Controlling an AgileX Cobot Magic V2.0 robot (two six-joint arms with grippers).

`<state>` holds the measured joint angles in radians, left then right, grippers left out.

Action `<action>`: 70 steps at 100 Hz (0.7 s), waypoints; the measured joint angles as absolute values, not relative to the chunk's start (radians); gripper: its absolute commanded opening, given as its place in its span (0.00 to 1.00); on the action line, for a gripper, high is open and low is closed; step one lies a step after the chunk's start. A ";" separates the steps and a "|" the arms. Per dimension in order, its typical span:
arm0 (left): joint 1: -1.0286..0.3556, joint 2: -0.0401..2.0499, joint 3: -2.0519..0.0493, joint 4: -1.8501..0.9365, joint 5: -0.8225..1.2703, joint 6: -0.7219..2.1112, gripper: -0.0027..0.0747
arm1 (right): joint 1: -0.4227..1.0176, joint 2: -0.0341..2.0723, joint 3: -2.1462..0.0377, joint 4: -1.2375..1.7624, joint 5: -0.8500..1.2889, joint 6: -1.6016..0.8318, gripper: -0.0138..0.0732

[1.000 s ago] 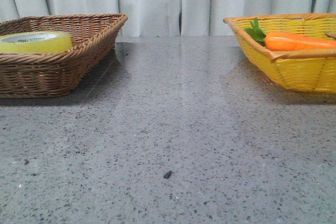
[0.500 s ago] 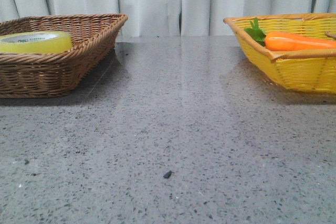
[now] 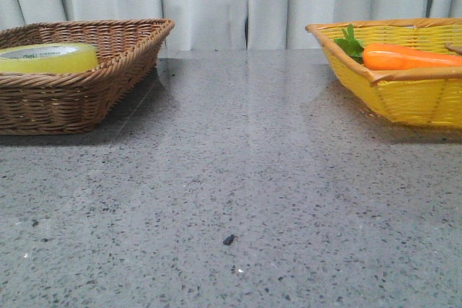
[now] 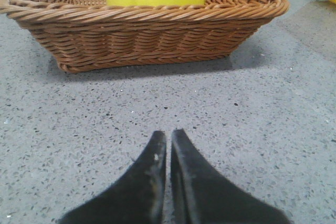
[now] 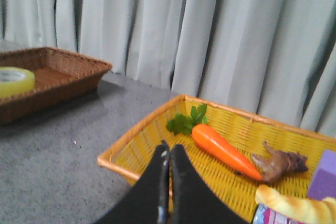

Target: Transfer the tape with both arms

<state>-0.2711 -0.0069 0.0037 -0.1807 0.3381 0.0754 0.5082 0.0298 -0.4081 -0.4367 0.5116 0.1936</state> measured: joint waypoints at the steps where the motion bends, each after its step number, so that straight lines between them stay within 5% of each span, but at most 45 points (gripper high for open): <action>1: -0.271 -0.007 0.004 -0.181 0.338 0.075 0.01 | 0.504 0.030 -0.403 -0.437 0.509 0.194 0.08; 36: -0.271 -0.007 0.004 -0.181 0.338 0.075 0.01 | 0.236 0.030 -0.088 -0.272 0.188 0.194 0.08; 70: -0.271 -0.007 0.004 -0.181 0.338 0.075 0.01 | 0.020 -0.002 0.011 -0.232 0.202 0.194 0.08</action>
<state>-0.2711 -0.0069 0.0037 -0.1814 0.3381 0.0754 0.0199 -0.0018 0.0110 -0.2324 0.2020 0.1936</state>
